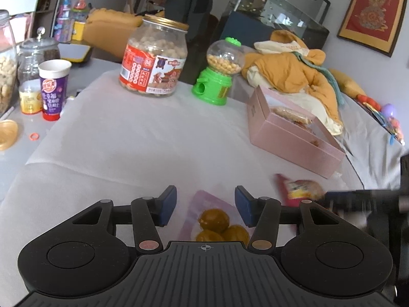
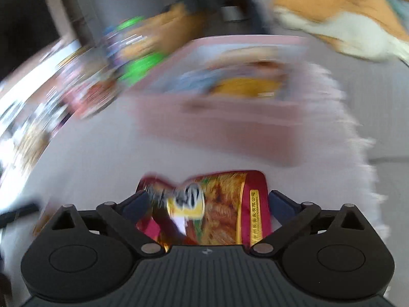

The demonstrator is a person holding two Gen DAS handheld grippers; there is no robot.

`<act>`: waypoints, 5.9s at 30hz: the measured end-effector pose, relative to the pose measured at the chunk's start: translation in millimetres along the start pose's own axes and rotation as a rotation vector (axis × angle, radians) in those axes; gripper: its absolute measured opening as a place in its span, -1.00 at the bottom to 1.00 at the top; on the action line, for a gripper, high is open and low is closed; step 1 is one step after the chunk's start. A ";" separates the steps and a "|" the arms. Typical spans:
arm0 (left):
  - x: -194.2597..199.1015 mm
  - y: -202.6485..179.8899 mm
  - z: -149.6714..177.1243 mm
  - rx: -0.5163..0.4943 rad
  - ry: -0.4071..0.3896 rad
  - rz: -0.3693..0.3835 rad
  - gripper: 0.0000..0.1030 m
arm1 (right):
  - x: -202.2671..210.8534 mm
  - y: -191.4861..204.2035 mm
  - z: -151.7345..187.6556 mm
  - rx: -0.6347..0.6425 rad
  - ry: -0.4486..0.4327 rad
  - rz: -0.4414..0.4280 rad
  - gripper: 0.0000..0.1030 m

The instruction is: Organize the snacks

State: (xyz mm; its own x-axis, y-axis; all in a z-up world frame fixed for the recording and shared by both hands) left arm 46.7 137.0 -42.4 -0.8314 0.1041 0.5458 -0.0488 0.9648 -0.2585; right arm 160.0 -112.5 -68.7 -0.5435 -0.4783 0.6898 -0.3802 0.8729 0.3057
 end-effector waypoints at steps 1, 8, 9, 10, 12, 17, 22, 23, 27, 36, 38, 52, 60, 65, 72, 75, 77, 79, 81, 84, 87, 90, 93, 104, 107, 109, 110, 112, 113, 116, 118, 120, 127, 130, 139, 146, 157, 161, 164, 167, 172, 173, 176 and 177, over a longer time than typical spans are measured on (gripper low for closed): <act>-0.1 -0.3 0.4 0.004 0.002 0.003 0.08 | 0.6 17.6 11.4 0.071 0.020 -0.026 0.94; 6.1 -10.0 0.9 -0.022 0.003 0.024 0.08 | 13.9 82.2 61.7 0.422 0.010 -0.028 0.94; 6.0 -10.9 -1.8 -0.025 -0.005 0.024 0.08 | 17.0 80.5 62.2 0.414 0.023 -0.032 0.94; 5.2 -12.1 -4.4 -0.026 -0.012 0.026 0.08 | 17.3 75.4 60.6 0.402 0.034 -0.031 0.94; -1.1 -16.4 -10.4 -0.035 -0.017 0.039 0.08 | 16.2 59.7 54.1 0.375 0.036 0.010 0.97; -35.7 -39.8 -19.2 -0.073 0.018 0.083 0.07 | 31.6 -3.7 27.0 0.278 -0.110 0.418 0.92; -54.8 -77.4 1.0 -0.118 0.133 0.201 -0.13 | 52.5 -8.7 33.4 0.083 -0.053 0.186 0.92; -53.1 -84.0 6.7 -0.132 0.150 0.228 -0.13 | 54.0 -7.4 34.4 0.041 -0.037 0.140 0.92; -24.2 -83.9 13.7 -0.151 0.130 0.230 -0.14 | 49.6 0.1 31.9 -0.056 -0.011 0.059 0.92; 17.4 -27.5 22.2 -0.201 0.109 -0.101 -0.13 | -14.6 56.2 13.1 -0.090 0.041 0.091 1.00; 17.5 -28.2 22.5 -0.194 0.106 -0.104 -0.13 | -27.1 71.9 11.6 -0.040 0.039 0.129 1.00; -1.4 -64.6 19.8 -0.276 0.127 -0.054 -0.13 | -4.2 47.2 35.9 0.107 -0.047 0.169 1.00; -0.3 -84.4 25.1 -0.347 0.142 -0.042 -0.13 | -5.5 48.2 36.2 0.105 -0.053 0.170 1.00; -4.2 -90.1 29.3 -0.379 0.150 -0.047 0.01 | -4.6 47.7 36.5 0.103 -0.053 0.169 1.00; -6.1 -94.7 32.1 -0.403 0.149 -0.030 0.22 | -4.5 47.7 36.5 0.104 -0.054 0.169 1.00; -6.5 -95.3 32.4 -0.405 0.148 -0.016 0.28 | -4.5 47.7 36.5 0.104 -0.054 0.169 1.00; -6.3 -94.3 31.7 -0.404 0.147 -0.010 0.27 | -4.5 47.6 36.4 0.104 -0.054 0.169 1.00; -8.0 -87.0 30.5 -0.393 0.154 -0.029 0.26 | -4.7 47.7 36.3 0.104 -0.054 0.170 1.00; -12.5 -74.0 31.6 -0.369 0.169 -0.063 0.32 | -4.7 47.6 36.4 0.104 -0.054 0.170 1.00; -14.5 -59.9 28.8 -0.310 0.148 -0.040 0.32 | -3.9 47.3 36.3 0.104 -0.054 0.169 1.00; -17.1 -60.5 27.6 -0.327 0.137 -0.034 0.31 | -4.1 47.3 36.3 0.104 -0.054 0.169 1.00; -22.7 -66.7 27.6 -0.370 0.111 -0.026 0.31 | -4.1 47.1 36.3 0.105 -0.055 0.170 1.00; -31.8 -74.4 26.1 -0.392 0.086 0.007 0.32 | -4.1 46.9 36.4 0.104 -0.055 0.170 1.00; -42.1 -77.0 21.4 -0.388 0.066 0.034 0.31 | -11.6 48.2 27.4 0.107 -0.051 0.175 1.00; -40.8 -77.1 21.9 -0.383 0.062 0.037 0.30 | -20.7 49.5 18.3 0.118 -0.042 0.162 1.00; -40.6 -76.8 21.9 -0.383 0.063 0.037 0.30 | -23.3 50.2 15.9 0.122 -0.033 0.162 1.00; -40.4 -76.5 22.0 -0.383 0.062 0.036 0.30 | -22.8 50.6 16.4 0.124 -0.030 0.161 0.98; -40.1 -76.2 22.0 -0.381 0.062 0.037 0.30 | -17.7 50.6 18.9 0.134 -0.035 0.156 0.82; -40.3 -76.3 22.0 -0.382 0.062 0.036 0.30 | -13.0 49.2 20.8 0.137 -0.042 0.156 0.79; -40.8 -77.7 21.9 -0.391 0.063 0.030 0.30 | 1.0 34.3 29.6 0.124 -0.056 0.176 0.79; -40.1 -76.3 20.7 -0.381 0.067 0.044 0.28 | 11.2 22.2 35.0 0.107 -0.065 0.186 0.79; -37.2 -74.0 18.4 -0.354 0.074 0.055 0.25 | 18.0 12.6 39.5 0.100 -0.074 0.195 0.81; -35.1 -82.3 12.6 -0.432 0.103 0.067 0.23 | 16.6 10.2 41.2 0.090 -0.076 0.189 0.92; -41.8 -89.3 13.9 -0.474 0.120 0.046 0.23 | 17.4 8.4 40.9 0.075 -0.079 0.173 0.92; -58.0 -97.4 10.5 -0.518 0.124 -0.004 0.22 | 18.1 7.9 41.7 0.077 -0.080 0.180 0.92; -53.5 -91.0 16.2 -0.466 0.138 0.046 0.24 | 27.8 11.1 42.2 0.082 -0.100 0.180 0.53; -50.3 -90.9 14.9 -0.432 0.088 0.069 0.09 | 79.6 29.0 26.7 0.114 -0.148 0.173 0.45; -46.8 -87.3 12.2 -0.406 0.069 0.071 0.09 | 79.2 28.1 32.9 0.123 -0.126 0.179 0.45; -40.7 -84.8 9.8 -0.380 0.049 0.090 0.09 | 77.8 27.8 35.2 0.126 -0.114 0.188 0.45; -31.3 -86.6 9.3 -0.370 0.030 0.106 0.09 | 79.8 28.4 34.6 0.122 -0.119 0.189 0.45; -8.4 -96.5 -4.4 -0.355 -0.039 0.135 0.08 | 86.8 33.1 30.7 0.121 -0.140 0.176 0.45; -1.9 -100.2 -11.4 -0.351 -0.069 0.142 0.08 | 88.4 34.2 29.9 0.121 -0.145 0.173 0.45; 16.9 -113.8 -44.7 -0.347 -0.164 0.176 0.09 | 94.2 35.1 26.8 0.119 -0.162 0.167 0.45; 19.5 -121.2 -59.9 -0.351 -0.190 0.191 0.09 | 96.7 34.8 26.1 0.118 -0.168 0.163 0.45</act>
State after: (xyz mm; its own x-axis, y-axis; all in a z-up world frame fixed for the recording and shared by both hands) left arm 69.5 36.5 47.3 -0.8959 0.2738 0.3499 0.2791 0.9596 -0.0363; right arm 74.7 -130.8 -8.5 -0.7180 -0.3497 0.6019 -0.3562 0.9275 0.1139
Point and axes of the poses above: each gripper's, at about its wrist camera, not at the fingertips, and x roughly against the way its jaws point, y to its left, z to its underside, the point moved 9 cm from there along -x, roughly the way its jaws point, and after that the axes turned 7 degrees about -x, right-handed, at the moved point
